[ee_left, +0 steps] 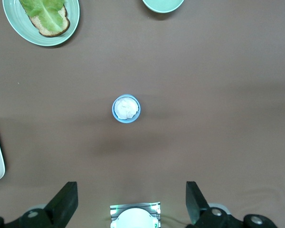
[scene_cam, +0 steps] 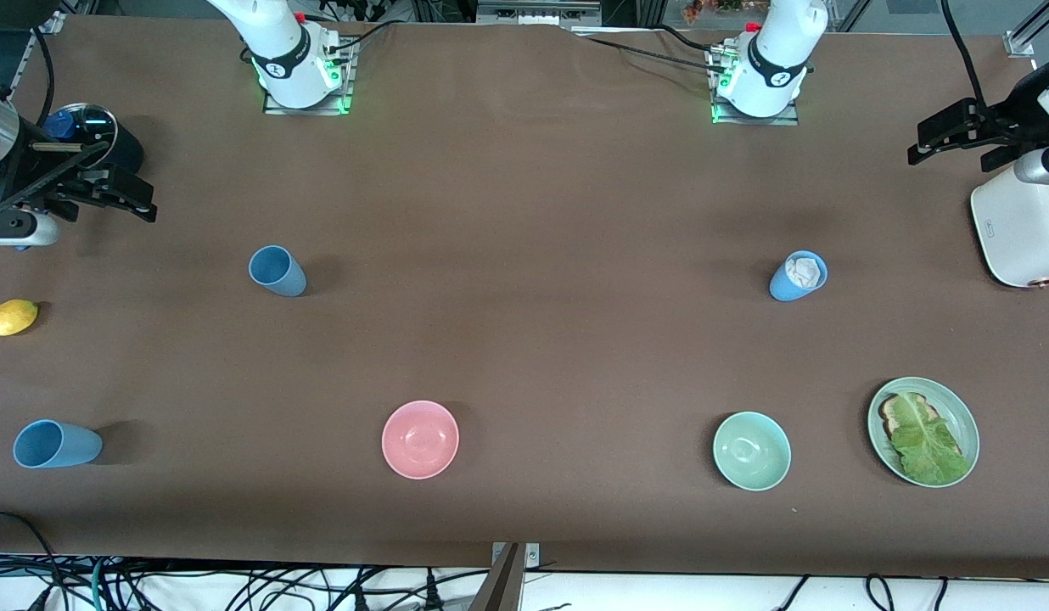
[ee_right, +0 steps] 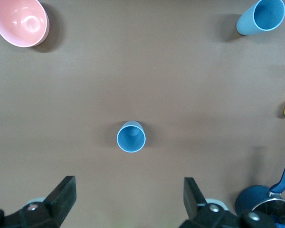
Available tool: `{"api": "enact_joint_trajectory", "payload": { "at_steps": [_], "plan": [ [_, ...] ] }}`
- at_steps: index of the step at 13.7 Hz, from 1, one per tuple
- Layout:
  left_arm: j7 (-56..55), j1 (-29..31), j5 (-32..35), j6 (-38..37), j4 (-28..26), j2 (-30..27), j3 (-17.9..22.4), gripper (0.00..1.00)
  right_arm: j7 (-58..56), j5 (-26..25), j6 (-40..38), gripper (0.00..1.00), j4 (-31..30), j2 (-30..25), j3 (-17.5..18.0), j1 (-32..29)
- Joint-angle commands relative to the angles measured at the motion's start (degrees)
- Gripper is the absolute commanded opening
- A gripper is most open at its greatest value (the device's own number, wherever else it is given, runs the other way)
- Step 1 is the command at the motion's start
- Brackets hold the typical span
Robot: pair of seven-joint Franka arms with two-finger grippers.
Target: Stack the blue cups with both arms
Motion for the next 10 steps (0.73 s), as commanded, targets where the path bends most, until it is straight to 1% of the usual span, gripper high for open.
{"api": "enact_joint_trajectory", "payload": {
  "at_steps": [1, 10],
  "plan": [
    [1.45, -0.04, 0.54, -1.42, 1.93, 0.76, -0.05, 1.0, 2.12, -0.42, -1.69, 1.0, 0.23, -0.94, 0.33, 0.2],
    [1.45, -0.05, 0.45, -1.42, 2.02, 0.76, -0.05, 1.0, 0.98, -0.59, -1.43, 1.0, 0.48, -1.13, 0.33, 0.11]
  ]
}}
